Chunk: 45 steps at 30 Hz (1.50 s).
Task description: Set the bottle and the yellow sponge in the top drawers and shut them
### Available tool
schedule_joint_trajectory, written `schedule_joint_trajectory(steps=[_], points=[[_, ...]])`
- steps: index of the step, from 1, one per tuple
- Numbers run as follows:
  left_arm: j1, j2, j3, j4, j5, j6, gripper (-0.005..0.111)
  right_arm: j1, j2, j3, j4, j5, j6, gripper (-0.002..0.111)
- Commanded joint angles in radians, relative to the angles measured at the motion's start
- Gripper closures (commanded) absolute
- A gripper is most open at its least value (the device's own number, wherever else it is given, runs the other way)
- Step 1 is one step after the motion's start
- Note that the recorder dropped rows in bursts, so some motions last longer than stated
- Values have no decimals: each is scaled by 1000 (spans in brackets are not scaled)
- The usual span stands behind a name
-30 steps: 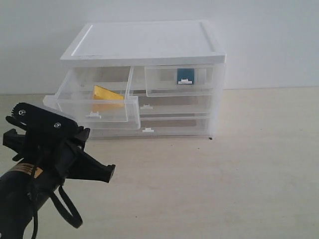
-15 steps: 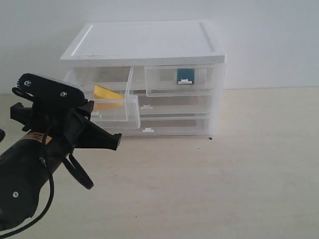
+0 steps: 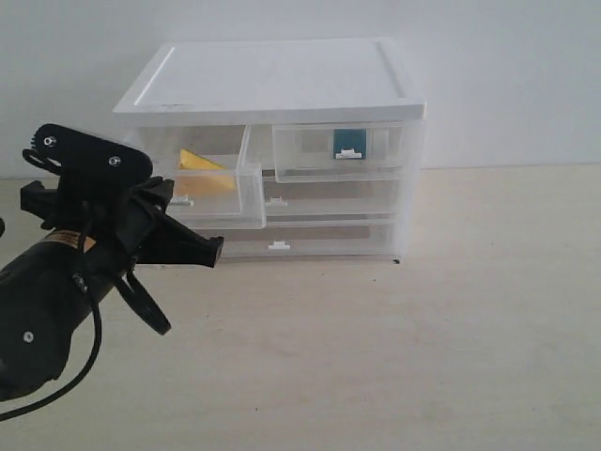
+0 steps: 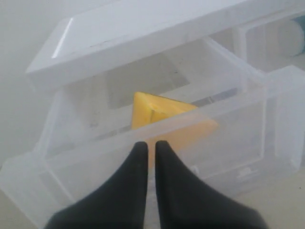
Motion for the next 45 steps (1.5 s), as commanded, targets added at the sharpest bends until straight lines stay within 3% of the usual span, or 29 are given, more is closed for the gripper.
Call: schedule_joint_trajectory(steps=[1,26,37,45], points=[[19,48,-54,16,17,-13,103,-2,-5,0,-8,-7,-2,108],[178,241,-302,99,-4,-5,103,-2,-5,0,-8,-7,-2,108],[180,258,-325,98,5,3,103,-2,-5,0,-8,-7,-2,108],[145,165,-283,38,112,107,103,-2,-5,0,-8,-7,1,108]])
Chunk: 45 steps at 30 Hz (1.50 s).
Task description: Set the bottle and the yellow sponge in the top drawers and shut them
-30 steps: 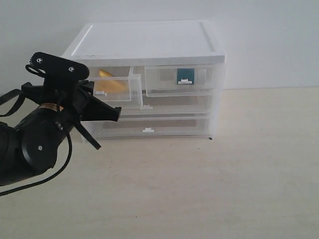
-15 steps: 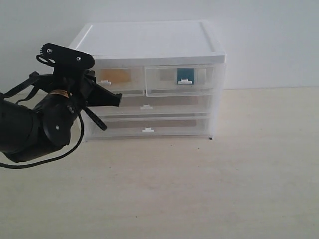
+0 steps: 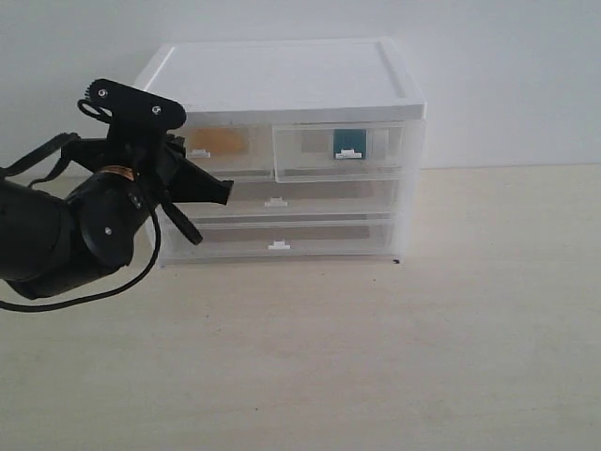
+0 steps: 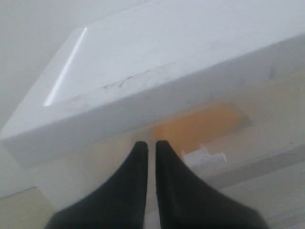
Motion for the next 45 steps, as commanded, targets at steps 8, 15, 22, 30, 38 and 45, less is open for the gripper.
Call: schedule_joint_trajectory(steps=[8,15,22,30,38,45], points=[[-54,-270,147,-86,140,80,103,-2,-5,0,-8,-8,1,108],[-54,-441,259,-98,193,102,103,-2,-5,0,-8,-8,1,108],[-54,-629,344,-106,412,102,103,-2,-5,0,-8,-8,1,108],[-54,-833,393,-68,722,118,103,-2,-5,0,-8,-8,1,108],[-54,-1001,393,-144,911,64,103,-2,-5,0,-8,-8,1,108],[-54,-1071,393,-148,838,86,103,-2,-5,0,-8,-8,1,108]])
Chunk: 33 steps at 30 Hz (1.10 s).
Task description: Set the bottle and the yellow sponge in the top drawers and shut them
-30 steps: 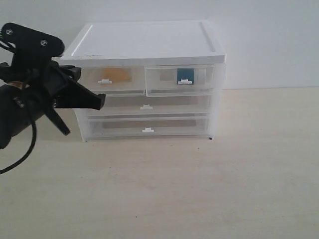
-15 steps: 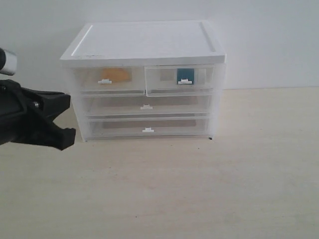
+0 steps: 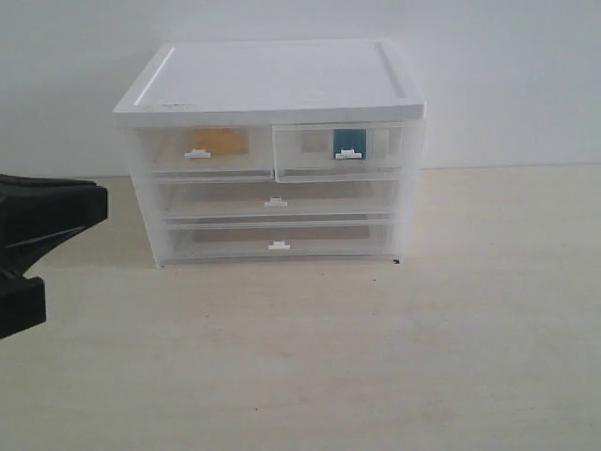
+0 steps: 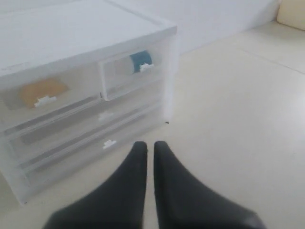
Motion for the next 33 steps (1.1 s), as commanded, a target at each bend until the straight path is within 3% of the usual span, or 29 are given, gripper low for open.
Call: schedule_joint_trajectory(steps=[1,9,11,14,21,26,33], points=[[-6,-40,6,-7,-80,9,103,-2,-5,0,-8,-8,1,108],[-6,-42,6,23,-126,65,103,-2,-5,0,-8,-8,1,108],[-6,-42,37,98,-203,44,103,-2,-5,0,-8,-8,1,108],[23,-73,115,337,-287,-185,103,-2,-5,0,-8,-8,1,108],[179,-183,140,867,-73,-714,103,-2,-5,0,-8,-6,1,108],[306,-353,208,876,-47,-739,103,-2,-5,0,-8,-6,1,108],[387,-529,330,838,-78,-739,103,-2,-5,0,-8,-6,1,108]])
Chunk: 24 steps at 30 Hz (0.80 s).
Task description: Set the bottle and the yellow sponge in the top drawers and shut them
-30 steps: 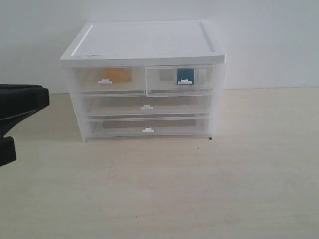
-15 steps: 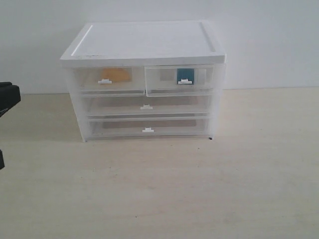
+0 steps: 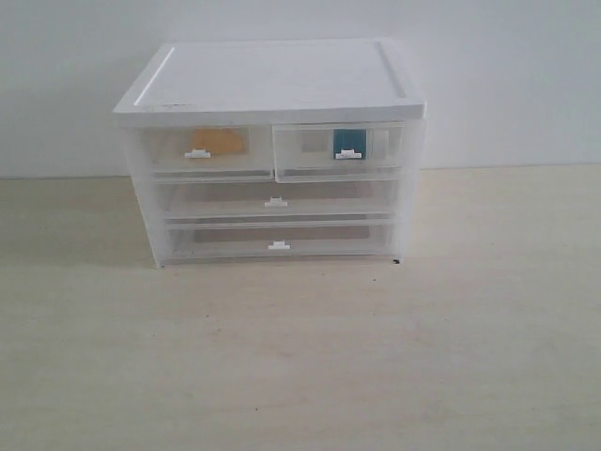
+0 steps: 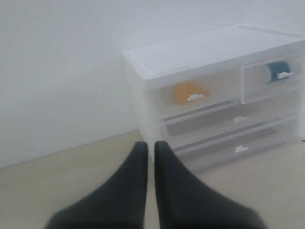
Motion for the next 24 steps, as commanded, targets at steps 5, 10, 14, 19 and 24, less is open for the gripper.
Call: schedule_joint_trajectory(steps=[5,10,14,19,24], points=[[89,-209,140,-45,-18,-33,103,-2,-5,0,-8,-6,-1,108],[142,-285,210,-45,-16,-88,103,-2,-5,0,-8,-6,-1,108],[160,-311,262,-45,-16,-119,103,-2,-5,0,-8,-6,-1,108],[172,-352,263,-45,42,-129,103,-2,-5,0,-8,-6,-1,108],[174,-368,263,-45,80,-129,103,-2,-5,0,-8,-6,-1,108]])
